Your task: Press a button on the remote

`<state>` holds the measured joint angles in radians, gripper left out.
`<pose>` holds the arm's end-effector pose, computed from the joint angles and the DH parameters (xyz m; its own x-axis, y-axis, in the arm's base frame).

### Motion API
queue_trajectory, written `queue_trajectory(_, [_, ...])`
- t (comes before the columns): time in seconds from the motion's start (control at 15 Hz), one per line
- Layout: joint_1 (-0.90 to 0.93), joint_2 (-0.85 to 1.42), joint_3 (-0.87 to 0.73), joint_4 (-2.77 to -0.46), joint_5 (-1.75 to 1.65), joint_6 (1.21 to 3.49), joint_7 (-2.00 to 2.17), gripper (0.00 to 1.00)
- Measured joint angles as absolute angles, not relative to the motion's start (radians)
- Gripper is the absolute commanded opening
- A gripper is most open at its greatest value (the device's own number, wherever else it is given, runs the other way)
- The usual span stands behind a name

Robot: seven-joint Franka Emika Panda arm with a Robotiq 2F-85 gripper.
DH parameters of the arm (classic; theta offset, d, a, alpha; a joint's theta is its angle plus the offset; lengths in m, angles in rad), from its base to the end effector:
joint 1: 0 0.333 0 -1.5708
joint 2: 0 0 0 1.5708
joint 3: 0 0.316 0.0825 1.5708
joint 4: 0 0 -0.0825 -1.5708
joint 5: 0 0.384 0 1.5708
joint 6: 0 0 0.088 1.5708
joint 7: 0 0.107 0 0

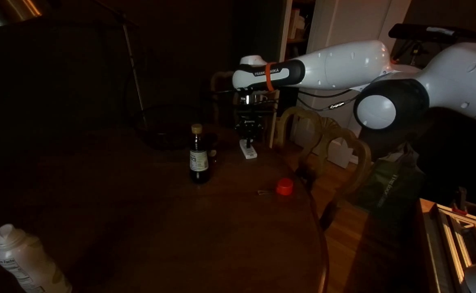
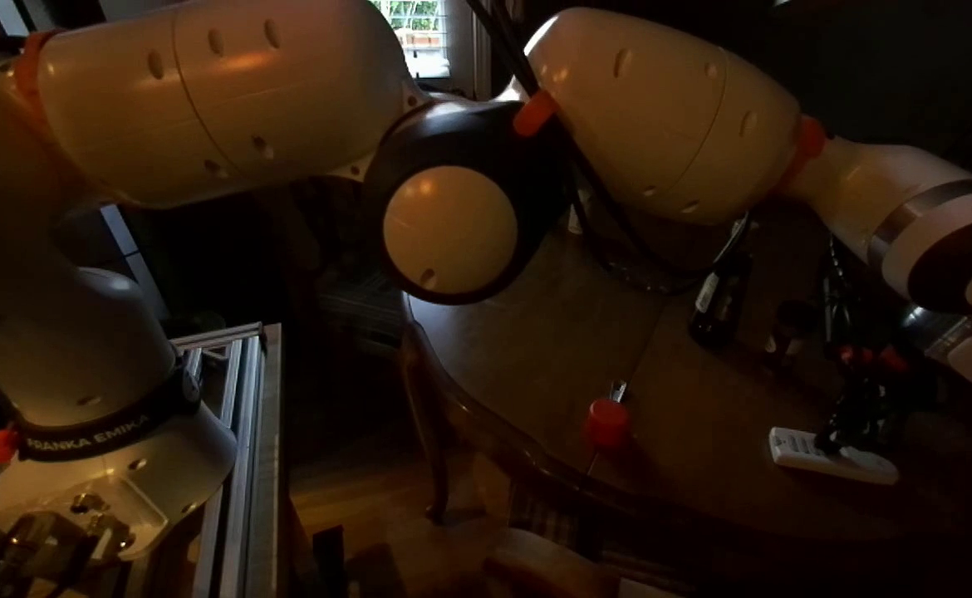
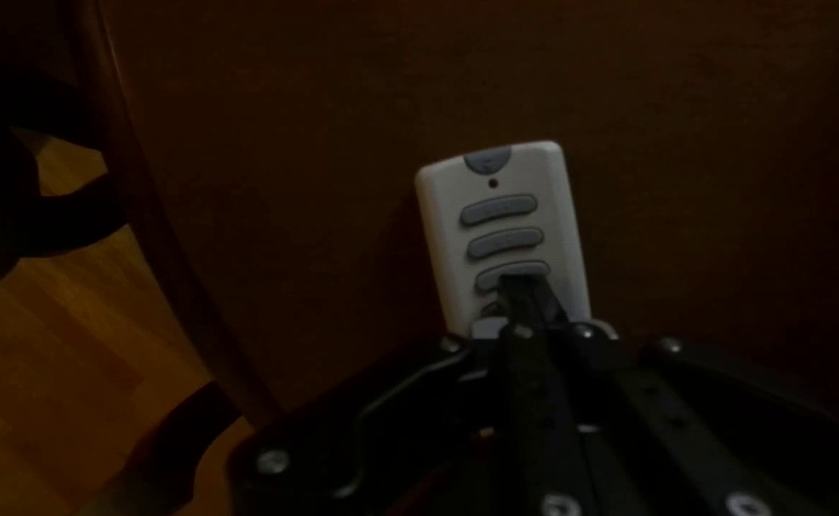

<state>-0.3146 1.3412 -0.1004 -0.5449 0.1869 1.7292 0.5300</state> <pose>0.7438 -0.2602 0.1660 0.5969 -0.7834 -0.1734 -0.7945 -0.6073 0.0089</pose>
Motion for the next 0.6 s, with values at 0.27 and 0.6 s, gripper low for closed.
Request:
queue_trajectory(0.27, [-0.330,1.363,-0.090,-0.502,0.187,1.671,0.530,0.00])
queue_trajectory(0.6, [-0.345,1.386,-0.079,-0.458,0.187,1.638,0.530,0.00])
